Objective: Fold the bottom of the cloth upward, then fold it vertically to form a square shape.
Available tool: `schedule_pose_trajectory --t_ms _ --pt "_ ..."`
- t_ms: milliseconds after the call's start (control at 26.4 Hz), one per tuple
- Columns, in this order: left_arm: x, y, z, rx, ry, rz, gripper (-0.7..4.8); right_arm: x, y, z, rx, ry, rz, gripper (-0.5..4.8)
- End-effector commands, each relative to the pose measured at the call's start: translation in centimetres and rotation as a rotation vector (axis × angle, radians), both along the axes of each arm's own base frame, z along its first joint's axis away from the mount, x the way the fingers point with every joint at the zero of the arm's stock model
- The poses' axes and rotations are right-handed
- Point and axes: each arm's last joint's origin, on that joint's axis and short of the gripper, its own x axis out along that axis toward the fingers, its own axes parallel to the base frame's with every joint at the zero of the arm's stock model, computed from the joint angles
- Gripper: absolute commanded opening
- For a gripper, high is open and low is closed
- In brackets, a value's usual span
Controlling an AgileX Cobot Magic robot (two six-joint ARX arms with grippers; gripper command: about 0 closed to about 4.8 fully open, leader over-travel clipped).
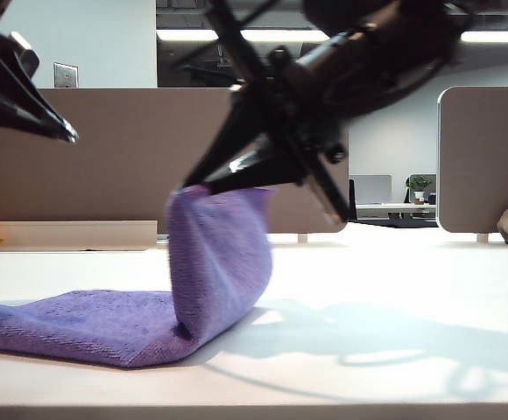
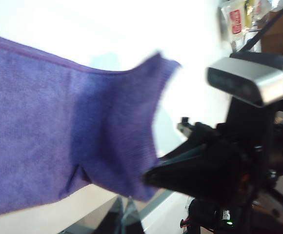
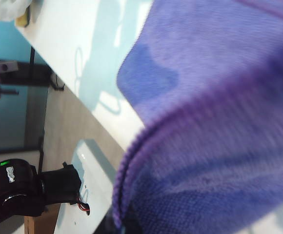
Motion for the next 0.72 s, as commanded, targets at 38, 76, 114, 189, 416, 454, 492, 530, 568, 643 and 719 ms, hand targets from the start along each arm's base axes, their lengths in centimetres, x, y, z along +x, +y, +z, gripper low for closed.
schedule_pose_trajectory --t_ms 38,76,114,189,416,454,492,530,568,643,719 --pt "-0.7 0.1 1.0 -0.006 -0.058 0.005 -0.06 0.4 1.8 0.3 0.017 -0.014 0.038 -0.08" --pt "-0.9 0.2 1.3 -0.007 -0.072 0.006 -0.06 0.6 2.2 0.3 0.018 -0.014 0.044 -0.08" --pt "-1.2 0.2 1.6 -0.009 -0.089 0.007 -0.06 0.8 2.8 0.4 0.019 -0.011 0.05 -0.08" --pt "-1.6 0.3 2.1 -0.004 -0.118 0.02 -0.06 1.1 3.4 0.4 0.024 -0.001 0.051 -0.08" --pt "-3.1 0.5 4.0 -0.04 -0.209 0.064 -0.06 2.3 5.7 1.1 0.057 -0.012 0.086 -0.08" --pt "-3.2 0.6 4.2 -0.045 -0.219 0.07 -0.06 2.5 5.9 1.3 0.062 -0.017 0.088 -0.08" --pt "-3.2 0.7 4.3 -0.052 -0.22 0.081 -0.06 2.6 6.1 1.5 0.067 -0.021 0.089 -0.08" --pt "-3.2 0.8 4.3 -0.053 -0.22 0.089 -0.06 2.6 6.3 1.7 0.071 -0.025 0.092 -0.08" --pt "-3.2 1.0 4.3 -0.055 -0.218 0.099 -0.06 2.7 6.5 1.8 0.075 -0.03 0.097 -0.08" --pt "-3.1 1.4 4.3 -0.065 -0.217 0.107 -0.06 2.7 6.8 2.1 0.085 -0.03 0.105 -0.08" --pt "-3.1 2.0 4.4 -0.084 -0.215 0.119 -0.06 2.5 7.3 1.7 0.08 -0.029 0.113 -0.08"
